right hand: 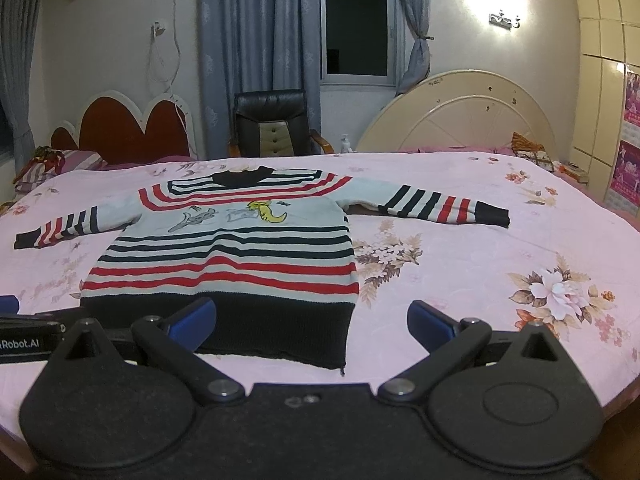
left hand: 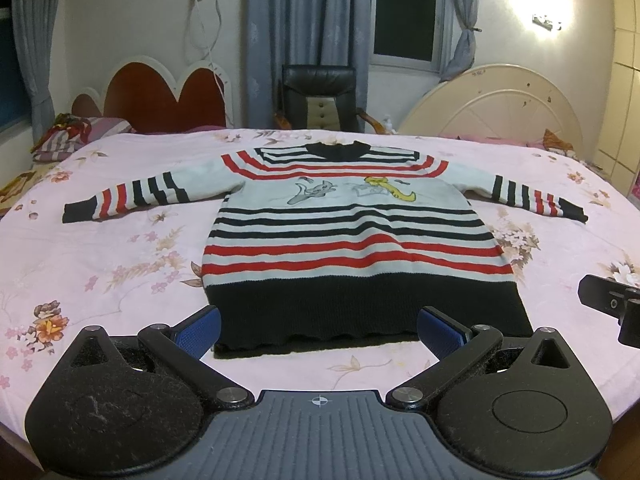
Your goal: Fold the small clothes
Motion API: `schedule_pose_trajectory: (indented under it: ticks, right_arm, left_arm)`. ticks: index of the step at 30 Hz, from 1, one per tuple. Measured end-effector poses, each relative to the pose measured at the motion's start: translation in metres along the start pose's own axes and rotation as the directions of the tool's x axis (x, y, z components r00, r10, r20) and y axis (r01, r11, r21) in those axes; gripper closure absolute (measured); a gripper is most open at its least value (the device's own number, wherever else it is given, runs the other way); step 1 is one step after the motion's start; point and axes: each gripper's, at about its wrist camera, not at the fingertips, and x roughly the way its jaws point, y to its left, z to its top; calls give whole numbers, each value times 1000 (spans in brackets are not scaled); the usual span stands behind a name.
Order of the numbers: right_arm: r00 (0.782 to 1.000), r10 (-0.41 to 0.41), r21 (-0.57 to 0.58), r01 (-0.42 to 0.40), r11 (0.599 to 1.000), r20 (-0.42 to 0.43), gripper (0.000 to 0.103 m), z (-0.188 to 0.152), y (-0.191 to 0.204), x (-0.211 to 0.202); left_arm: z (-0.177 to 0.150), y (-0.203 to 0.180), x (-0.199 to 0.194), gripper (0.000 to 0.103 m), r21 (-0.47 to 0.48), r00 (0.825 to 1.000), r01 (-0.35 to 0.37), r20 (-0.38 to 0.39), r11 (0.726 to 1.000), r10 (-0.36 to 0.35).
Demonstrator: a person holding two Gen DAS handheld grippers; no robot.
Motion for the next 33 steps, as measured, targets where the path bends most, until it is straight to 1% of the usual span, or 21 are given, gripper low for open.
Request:
schedule_pose_trajectory:
  ticks: [33]
  right_arm:
    - [1000, -2, 9, 2, 1000, -8, 1, 1, -7, 3]
  left_arm:
    - [-1, -5, 4, 0, 1, 1000, -2, -10, 1000, 2]
